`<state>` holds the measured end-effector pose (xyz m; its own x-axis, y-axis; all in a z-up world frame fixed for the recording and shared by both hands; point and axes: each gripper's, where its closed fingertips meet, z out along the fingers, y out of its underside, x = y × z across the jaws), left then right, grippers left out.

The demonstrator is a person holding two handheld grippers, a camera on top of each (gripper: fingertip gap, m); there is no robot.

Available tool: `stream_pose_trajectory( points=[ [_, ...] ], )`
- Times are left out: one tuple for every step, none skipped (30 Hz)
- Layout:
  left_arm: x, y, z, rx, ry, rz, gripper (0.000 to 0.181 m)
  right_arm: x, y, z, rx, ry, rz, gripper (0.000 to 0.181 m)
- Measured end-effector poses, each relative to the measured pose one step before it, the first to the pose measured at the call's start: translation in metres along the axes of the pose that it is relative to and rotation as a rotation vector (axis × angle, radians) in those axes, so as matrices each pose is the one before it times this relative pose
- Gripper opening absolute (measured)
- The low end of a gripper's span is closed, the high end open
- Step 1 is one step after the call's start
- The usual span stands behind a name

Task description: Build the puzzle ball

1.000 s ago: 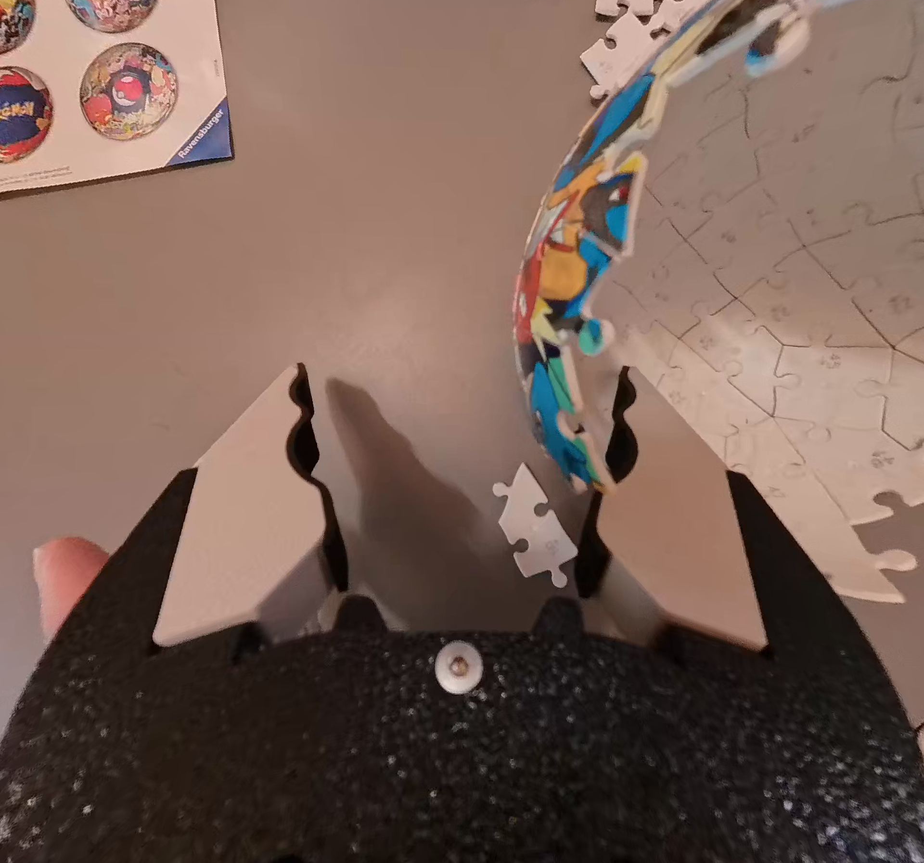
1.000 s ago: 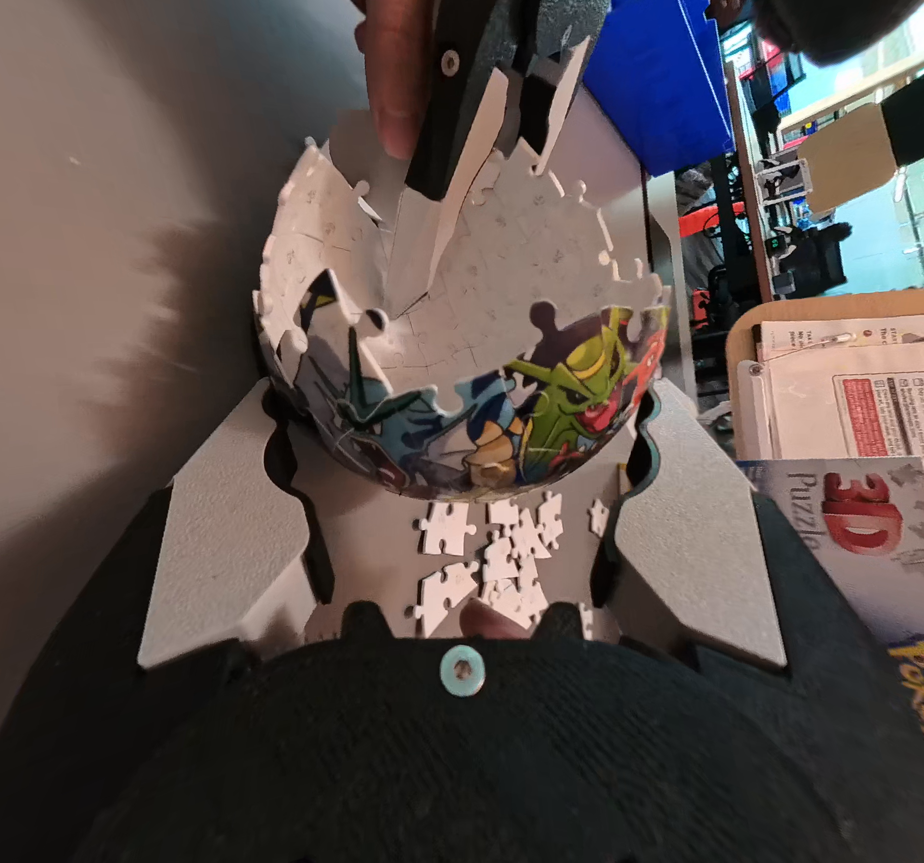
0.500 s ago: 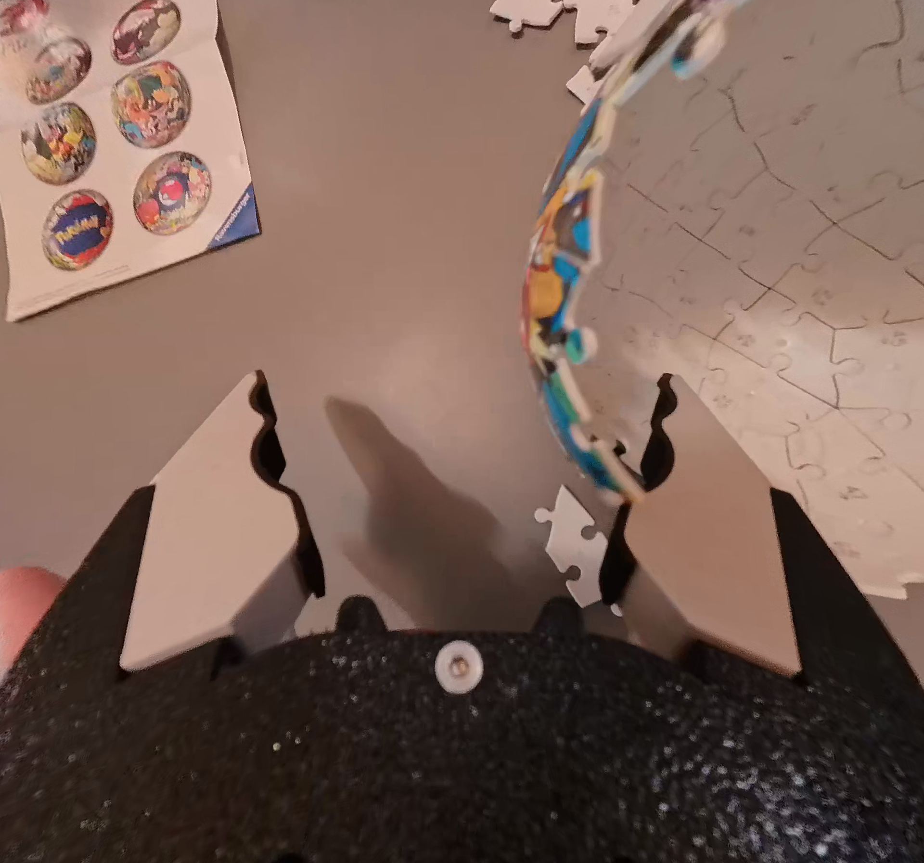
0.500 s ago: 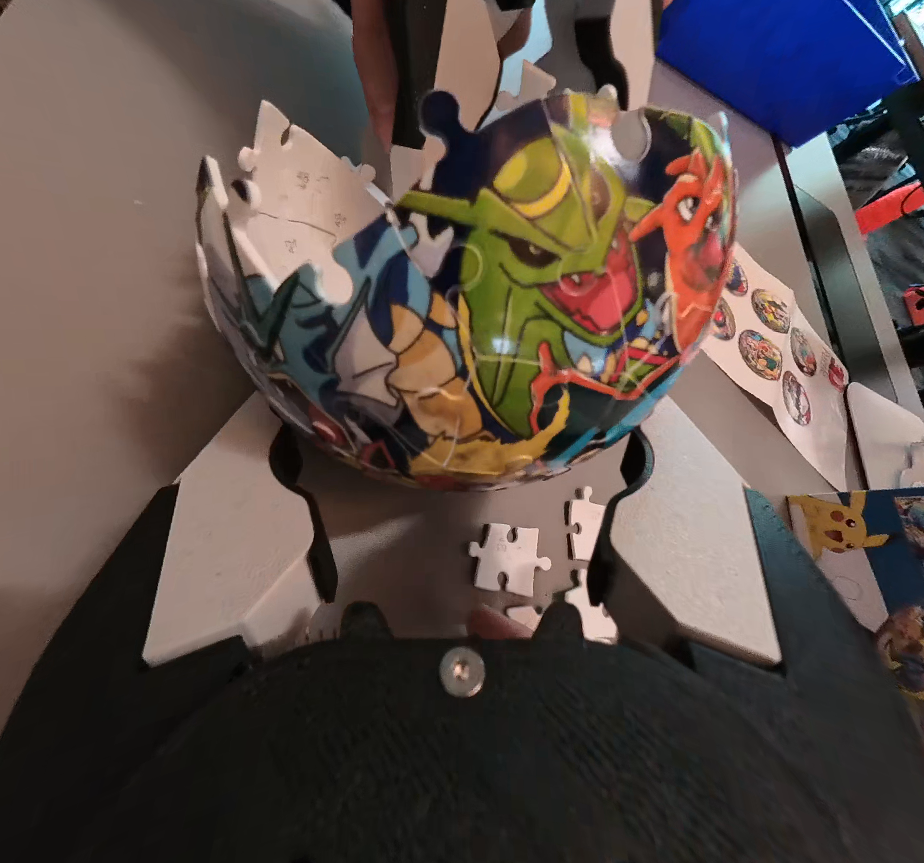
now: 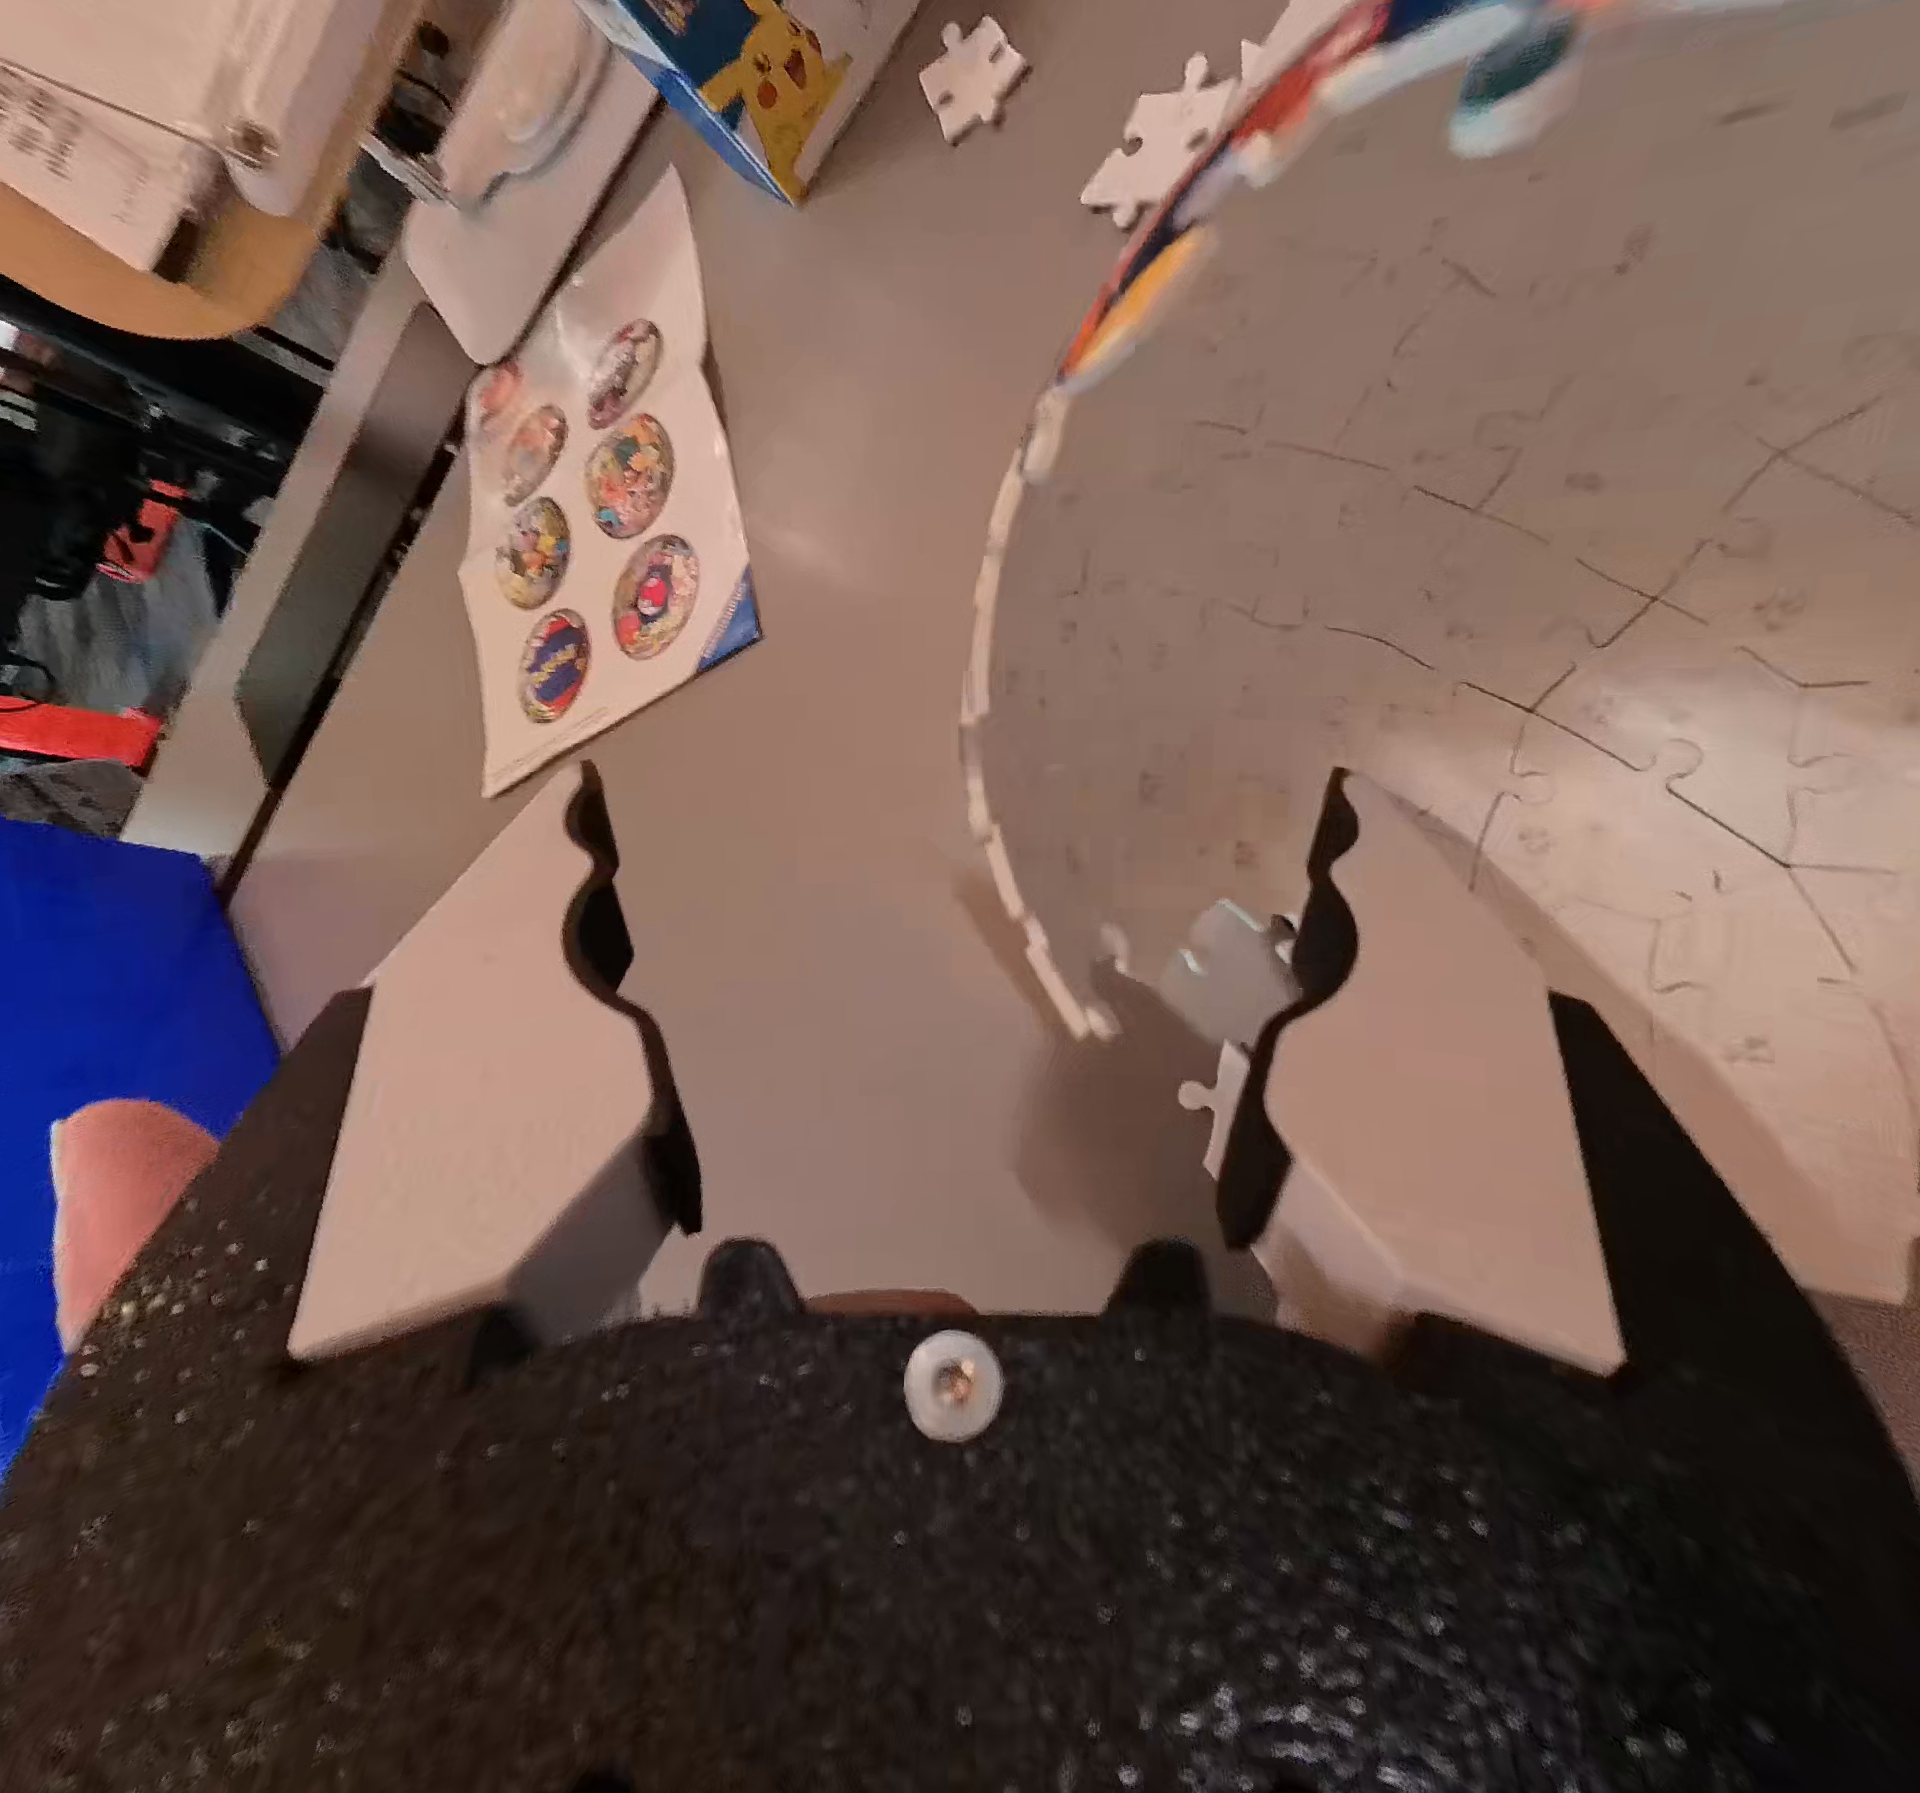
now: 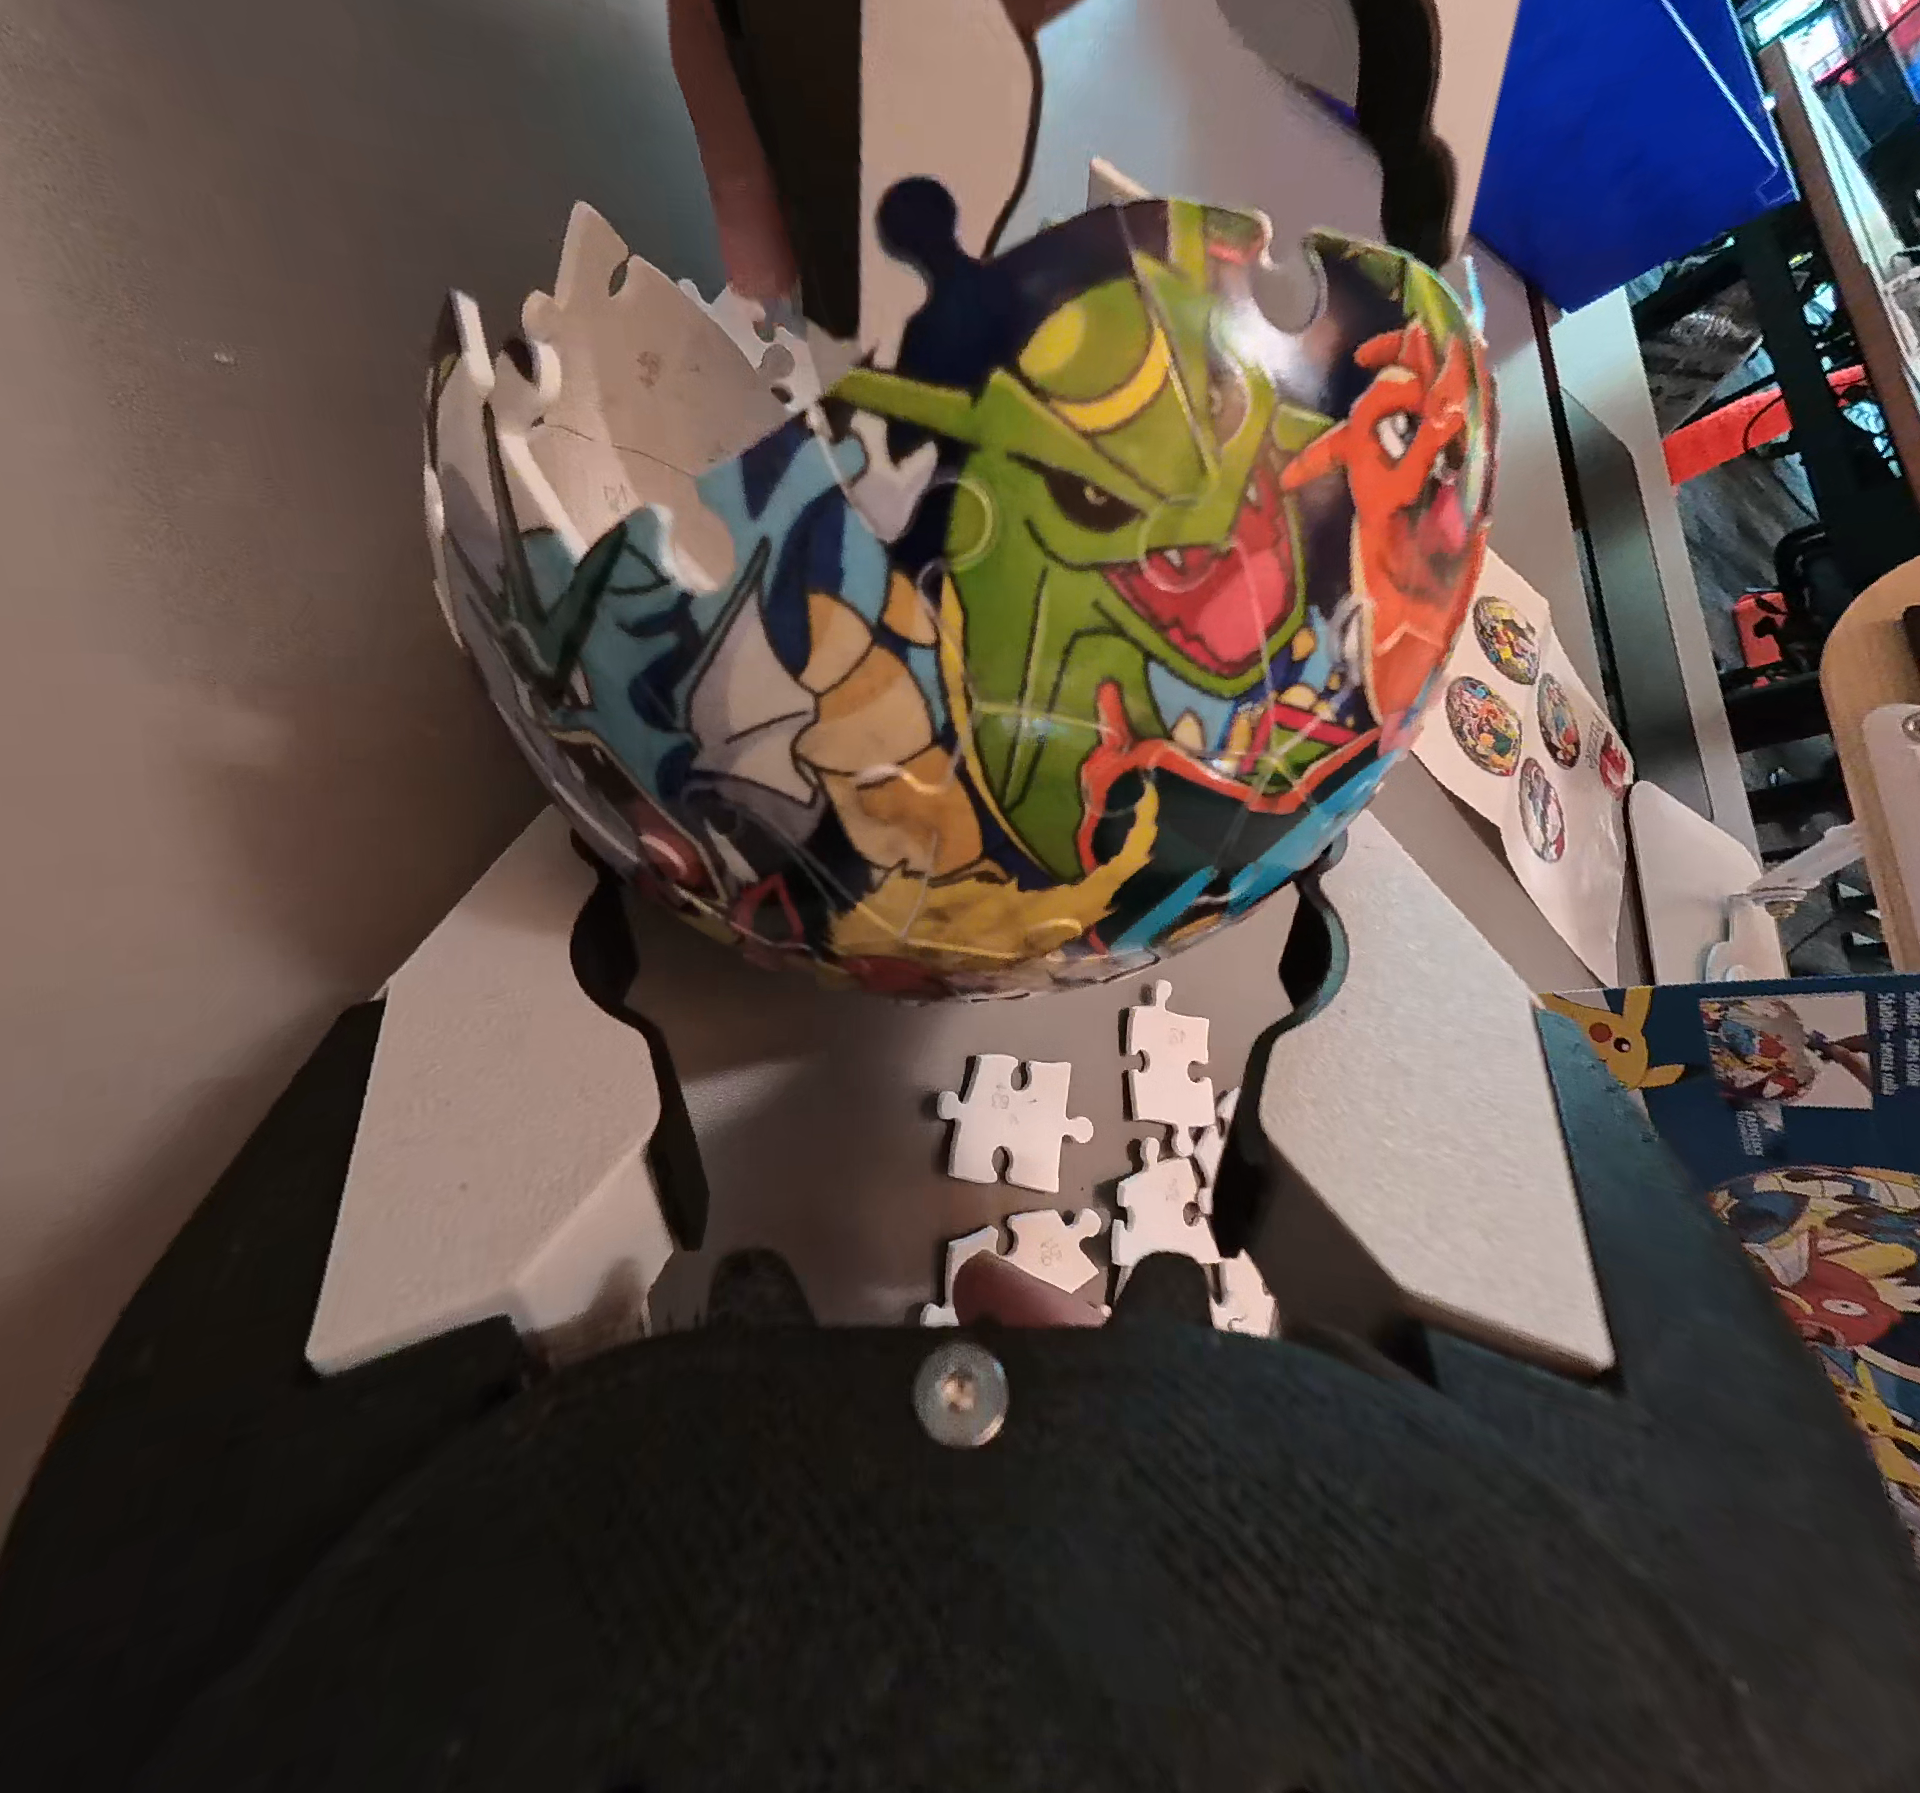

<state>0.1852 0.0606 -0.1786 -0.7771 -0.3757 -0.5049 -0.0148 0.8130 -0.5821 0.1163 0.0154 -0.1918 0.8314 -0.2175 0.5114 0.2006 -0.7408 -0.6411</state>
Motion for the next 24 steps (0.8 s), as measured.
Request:
stream_pose_trajectory(
  points=[
    [-0.00333, -0.00313, -0.00449, 0.0172, -0.0182, -0.0028, 0.127, 0.00014, -0.0001, 0.00008, 0.0005, -0.0007, -0.0003, 0.128],
    [-0.00316, -0.00378, -0.00475, 0.0191, -0.0126, -0.0081, 0.126, 0.00005, -0.00015, 0.00023, 0.0017, 0.0003, 0.0003, 0.128],
    [-0.00185, -0.00487, -0.00534, 0.0263, 0.0004, -0.0062, 0.125, 0.00016, -0.00024, 0.00027, 0.0032, 0.0019, 0.0003, 0.128],
    [-0.00101, -0.00647, -0.0057, 0.0396, 0.0077, 0.0004, 0.125, 0.00017, -0.00012, 0.00016, 0.0034, 0.0022, 0.0015, 0.128],
    [-0.0015, -0.00768, -0.00546, 0.0483, 0.0059, 0.0066, 0.126, 0.00007, 0.00009, 0.00002, 0.0015, 0.0013, 0.0031, 0.128],
    [-0.00269, -0.00794, -0.00489, 0.0493, -0.003, 0.0165, 0.126, 0.00002, 0.00007, -0.00013, -0.0001, 0.0014, 0.0017, 0.128],
    [-0.00379, -0.00701, -0.00411, 0.0422, -0.0123, 0.0341, 0.126, 0.00008, -0.00007, -0.00013, 0.0004, 0.0025, -0.0017, 0.128],
    [-0.00481, -0.00476, -0.00327, 0.0302, -0.0232, 0.046, 0.126, 0.00011, -0.00014, -0.00009, 0.0, 0.0016, -0.0022, 0.128],
    [-0.00475, -0.00333, -0.00236, 0.0244, -0.0268, 0.0465, 0.127, 0.0, -0.00007, 0.00003, 0.0002, 0.0011, -0.0013, 0.128],
    [-0.00274, -0.00268, -0.00103, 0.0237, -0.0181, 0.0424, 0.127, 0.00014, -0.00015, 0.00011, 0.0026, 0.0011, 0.0001, 0.128],
    [-0.00019, -0.00218, -0.00006, 0.0219, -0.0038, 0.0354, 0.127, 0.00012, 0.0, 0.00013, 0.0043, 0.0009, 0.003, 0.128],
    [0.00197, -0.0018, 0.00026, 0.0147, 0.0075, 0.0262, 0.127, 0.00006, 0.00012, 0.00023, 0.0033, 0.0004, 0.0048, 0.128],
    [0.00405, -0.00175, 0.00067, 0.012, 0.0195, 0.0157, 0.128, -0.00014, 0.00001, 0.00008, 0.0024, 0.0005, 0.0026, 0.128],
    [0.00484, -0.00212, 0.00131, 0.014, 0.0239, 0.0043, 0.128, -0.00006, -0.00005, -0.00001, 0.0025, 0.0009, -0.0001, 0.128],
    [0.00502, -0.00243, 0.00167, 0.0178, 0.0253, -0.0012, 0.128, 0.00015, 0.0, 0.00006, 0.0021, 0.0006, 0.0004, 0.128],
    [0.00434, -0.00229, 0.00159, 0.0202, 0.0227, 0.0037, 0.128, 0.00013, 0.00012, 0.0001, 0.0012, -0.001, 0.0018, 0.128],
    [0.00367, -0.00163, 0.00157, 0.0153, 0.0184, 0.0177, 0.128, -0.00001, 0.0002, 0.00009, 0.0002, -0.0018, 0.002, 0.128],
    [0.0013, -0.00082, 0.00169, 0.0093, 0.0023, 0.0353, 0.128, -0.00004, 0.00008, -0.00004, 0.0006, -0.0012, -0.0001, 0.128],
    [-0.00069, 0.00045, 0.00188, -0.0001, -0.0114, 0.0519, 0.128, 0.00013, 0.00014, -0.00006, 0.0002, -0.0004, -0.0008, 0.128],
    [-0.00093, 0.00117, 0.0021, -0.0061, -0.0133, 0.0623, 0.127, 0.00018, 0.00027, -0.00013, -0.0007, 0.0002, -0.0003, 0.128],
    [-0.00124, -0.00035, 0.00185, 0.0016, -0.015, 0.0557, 0.127, 0.00019, 0.00031, -0.00015, -0.001, 0.0005, 0.0001, 0.128],
    [-0.00045, -0.00082, 0.00167, 0.0037, -0.0077, 0.035, 0.127, 0.00018, 0.00012, -0.00015, -0.0005, 0.0013, -0.001, 0.128],
    [0.00236, -0.00099, 0.00197, 0.0007, 0.0112, 0.0132, 0.128, 0.00007, -0.00018, -0.00007, -0.0009, 0.0019, -0.0029, 0.128],
    [0.00434, -0.00213, 0.00223, 0.0045, 0.0197, 0.0024, 0.128, -0.00015, -0.00032, -0.00013, -0.0013, 0.002, -0.0038, 0.128]
  ],
)
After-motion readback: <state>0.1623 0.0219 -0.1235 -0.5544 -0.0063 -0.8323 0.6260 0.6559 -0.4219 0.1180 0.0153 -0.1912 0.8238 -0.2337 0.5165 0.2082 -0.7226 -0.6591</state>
